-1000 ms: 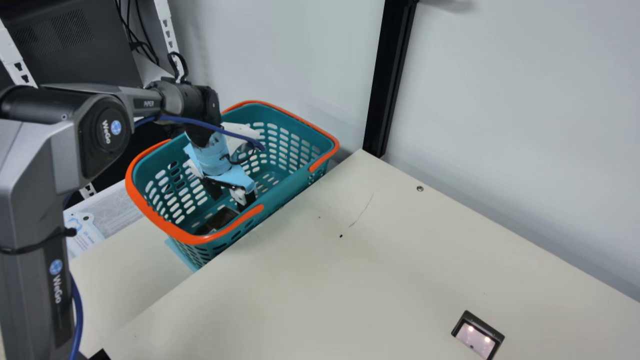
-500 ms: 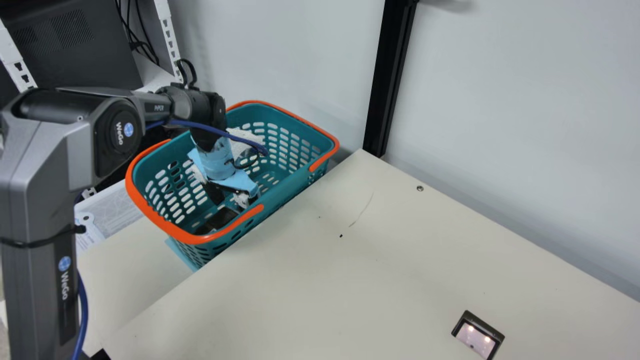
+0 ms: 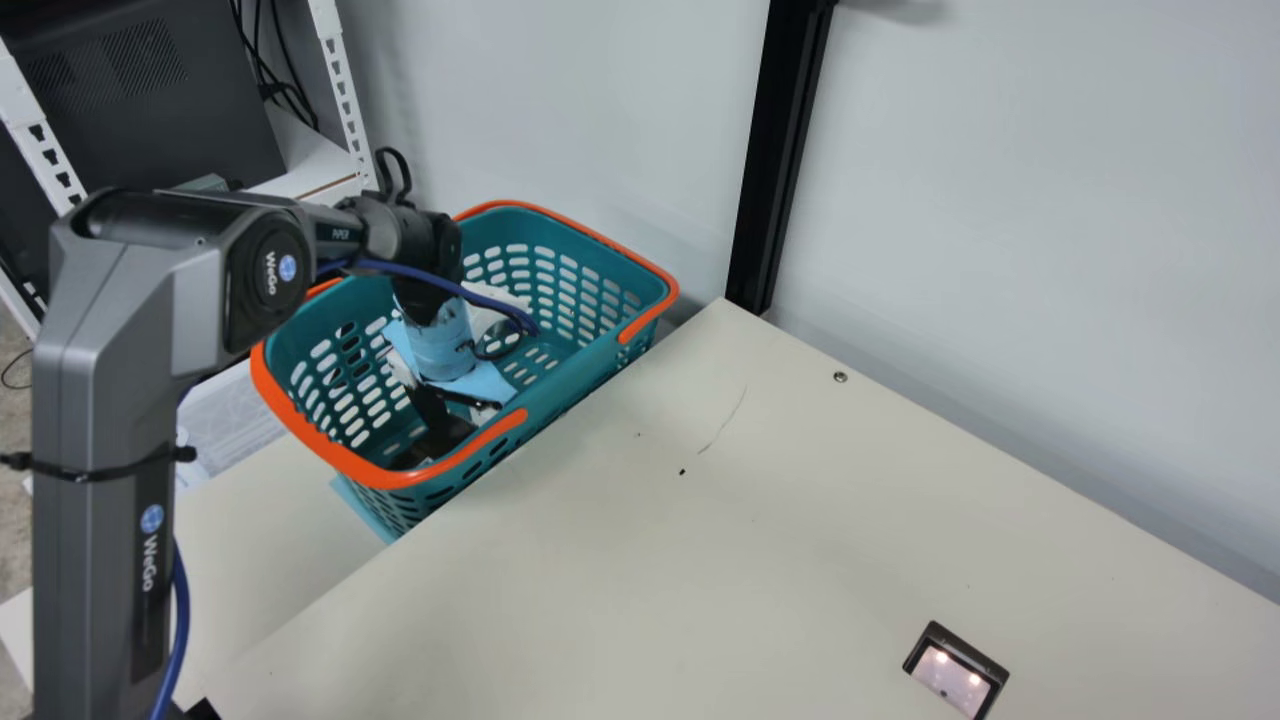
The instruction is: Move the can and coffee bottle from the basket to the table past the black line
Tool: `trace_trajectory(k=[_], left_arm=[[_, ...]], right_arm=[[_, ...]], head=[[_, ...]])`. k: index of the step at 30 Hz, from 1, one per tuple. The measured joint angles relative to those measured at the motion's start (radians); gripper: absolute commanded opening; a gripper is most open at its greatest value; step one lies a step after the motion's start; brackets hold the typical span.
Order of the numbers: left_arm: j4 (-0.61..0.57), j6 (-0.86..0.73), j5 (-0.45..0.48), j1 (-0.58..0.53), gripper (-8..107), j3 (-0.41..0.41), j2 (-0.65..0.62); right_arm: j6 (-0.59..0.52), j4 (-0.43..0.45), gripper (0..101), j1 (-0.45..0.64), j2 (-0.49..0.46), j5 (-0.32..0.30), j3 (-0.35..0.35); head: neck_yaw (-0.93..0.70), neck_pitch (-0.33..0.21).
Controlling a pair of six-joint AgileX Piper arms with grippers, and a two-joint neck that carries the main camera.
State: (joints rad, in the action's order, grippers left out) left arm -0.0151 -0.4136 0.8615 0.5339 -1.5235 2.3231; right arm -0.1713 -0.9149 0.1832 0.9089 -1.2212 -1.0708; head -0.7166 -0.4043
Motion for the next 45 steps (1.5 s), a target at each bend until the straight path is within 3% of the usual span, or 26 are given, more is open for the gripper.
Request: trace_trajectory(k=[5, 6, 8, 22, 36, 45], left_arm=[[0.009, 0.009, -0.004, -0.004, 90, -0.004, 0.026], [0.015, 0.011, -0.006, -0.004, 50, -0.005, 0.031], [0.015, 0.014, -0.006, -0.006, 10, -0.005, 0.036], [-0.014, 0.029, -0.049, -0.005, 10, 0.007, -0.017], [-0.080, 0.035, -0.096, -0.005, 10, 0.009, -0.254], [-0.127, 0.068, -0.168, -0.039, 10, 0.056, -0.435]], right_arm=[[0.000, 0.000, 101, 0.000, 0.000, 0.000, 0.000], [0.000, 0.000, 101, 0.000, 0.000, 0.000, 0.000], [0.000, 0.000, 101, 0.000, 0.000, 0.000, 0.000], [0.000, 0.000, 101, 0.000, 0.000, 0.000, 0.000], [0.000, 0.000, 101, 0.000, 0.000, 0.000, 0.000], [0.000, 0.000, 101, 0.000, 0.000, 0.000, 0.000]], head=[[0.000, 0.000], [0.000, 0.000], [0.005, 0.000], [0.000, 0.000], [0.000, 0.005], [0.000, 0.000]])
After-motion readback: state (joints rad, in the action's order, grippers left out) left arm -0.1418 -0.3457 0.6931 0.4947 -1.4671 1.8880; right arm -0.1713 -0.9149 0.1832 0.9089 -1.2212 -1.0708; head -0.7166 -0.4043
